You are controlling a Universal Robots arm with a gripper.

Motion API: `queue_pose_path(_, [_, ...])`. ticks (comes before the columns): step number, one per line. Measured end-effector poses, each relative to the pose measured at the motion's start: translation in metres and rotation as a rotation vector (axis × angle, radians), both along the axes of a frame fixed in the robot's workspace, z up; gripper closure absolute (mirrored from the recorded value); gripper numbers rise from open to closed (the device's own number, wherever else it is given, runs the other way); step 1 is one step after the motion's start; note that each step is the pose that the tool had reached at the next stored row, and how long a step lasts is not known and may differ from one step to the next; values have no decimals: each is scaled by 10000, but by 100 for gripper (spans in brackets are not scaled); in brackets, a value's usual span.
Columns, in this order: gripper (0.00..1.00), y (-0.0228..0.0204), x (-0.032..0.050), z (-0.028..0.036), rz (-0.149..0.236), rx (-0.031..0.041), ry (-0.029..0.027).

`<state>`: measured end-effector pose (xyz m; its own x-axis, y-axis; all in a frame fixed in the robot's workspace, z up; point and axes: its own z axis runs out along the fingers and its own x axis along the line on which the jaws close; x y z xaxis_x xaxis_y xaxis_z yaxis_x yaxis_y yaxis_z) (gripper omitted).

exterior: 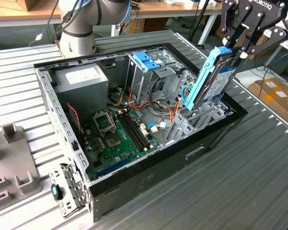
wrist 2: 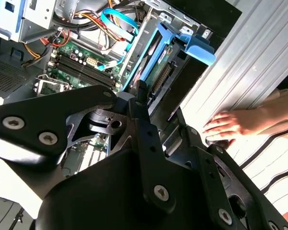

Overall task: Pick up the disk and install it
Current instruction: 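Pick up the disk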

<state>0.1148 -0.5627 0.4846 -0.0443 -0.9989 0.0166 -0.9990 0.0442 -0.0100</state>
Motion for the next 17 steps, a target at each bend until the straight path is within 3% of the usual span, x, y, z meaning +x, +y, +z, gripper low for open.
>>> queue_pose_path(10, [65, 10, -2, -38, 75, 4, 0])
queue_pose_path(15, [65, 12, -4, -147, 75, -2, 0])
queue_pose_path(17, [65, 11, -5, -160, 75, 0, 0])
